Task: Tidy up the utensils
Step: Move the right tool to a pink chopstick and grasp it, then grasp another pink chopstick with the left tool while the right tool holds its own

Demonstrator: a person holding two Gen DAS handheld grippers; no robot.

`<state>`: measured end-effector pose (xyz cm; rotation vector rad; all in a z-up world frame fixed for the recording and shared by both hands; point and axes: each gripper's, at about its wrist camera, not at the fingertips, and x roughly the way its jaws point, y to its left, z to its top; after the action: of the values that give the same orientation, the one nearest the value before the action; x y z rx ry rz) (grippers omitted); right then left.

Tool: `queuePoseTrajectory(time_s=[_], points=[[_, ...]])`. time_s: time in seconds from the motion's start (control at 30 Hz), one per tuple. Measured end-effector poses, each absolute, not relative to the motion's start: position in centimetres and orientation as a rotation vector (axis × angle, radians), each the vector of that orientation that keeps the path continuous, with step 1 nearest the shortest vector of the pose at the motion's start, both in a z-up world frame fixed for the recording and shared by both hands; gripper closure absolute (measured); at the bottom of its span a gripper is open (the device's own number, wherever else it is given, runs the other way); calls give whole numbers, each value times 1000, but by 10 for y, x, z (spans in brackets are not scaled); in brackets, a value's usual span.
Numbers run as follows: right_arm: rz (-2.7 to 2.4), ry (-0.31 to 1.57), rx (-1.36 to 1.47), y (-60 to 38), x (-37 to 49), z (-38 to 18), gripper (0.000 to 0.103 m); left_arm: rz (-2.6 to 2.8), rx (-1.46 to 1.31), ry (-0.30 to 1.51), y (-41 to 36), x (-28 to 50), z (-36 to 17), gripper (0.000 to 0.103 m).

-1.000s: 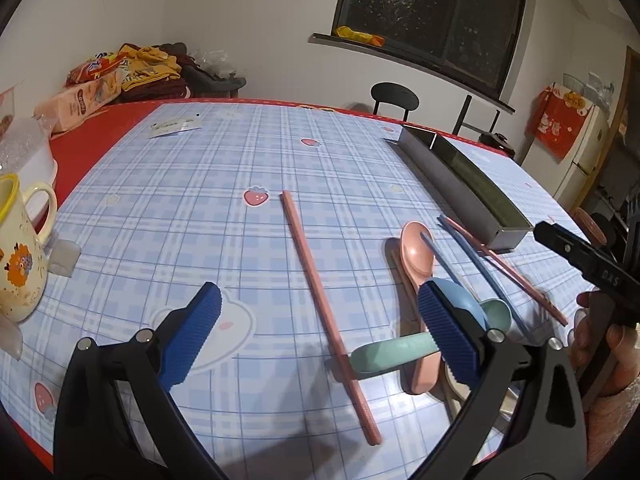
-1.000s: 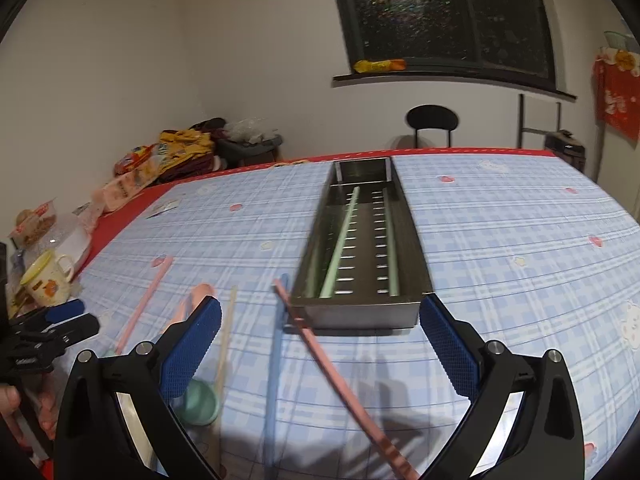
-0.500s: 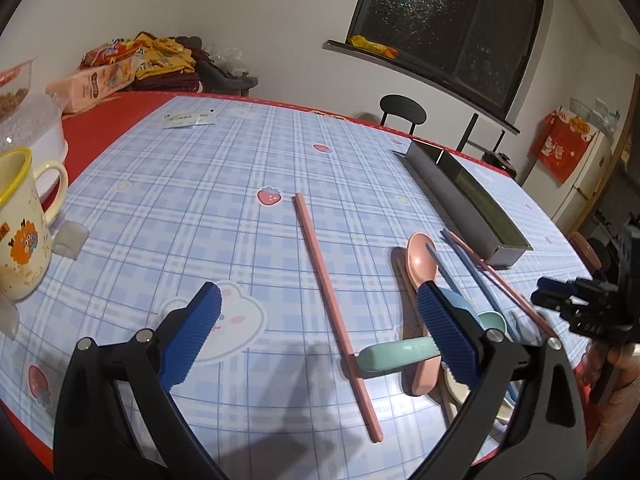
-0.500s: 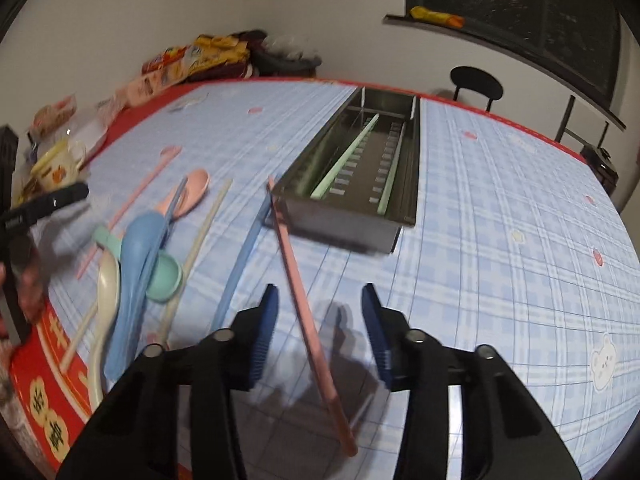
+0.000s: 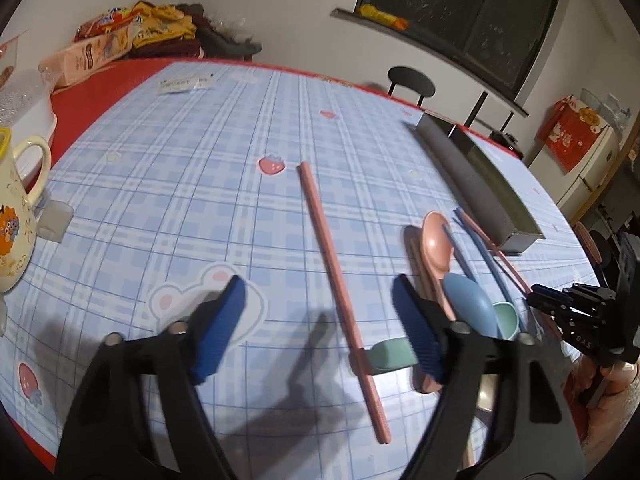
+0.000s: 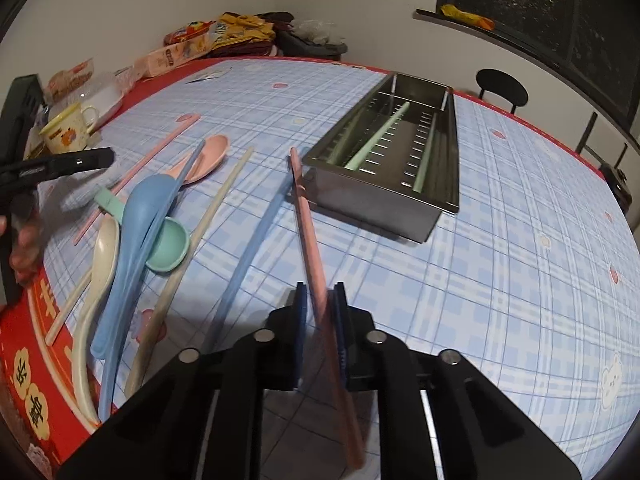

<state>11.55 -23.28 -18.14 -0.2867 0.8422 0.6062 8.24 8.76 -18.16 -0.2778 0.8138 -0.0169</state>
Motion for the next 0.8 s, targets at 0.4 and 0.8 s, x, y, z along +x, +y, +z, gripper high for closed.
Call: queuePoseTrajectory(time_s=[0.4,0.8], points=[[612,839,-290,-233,115,-181,96,-13,-212,928,76,126,-186,74],[617,844,-277,-235,113,-181,96,7,-63,893,56,130,-189,80]])
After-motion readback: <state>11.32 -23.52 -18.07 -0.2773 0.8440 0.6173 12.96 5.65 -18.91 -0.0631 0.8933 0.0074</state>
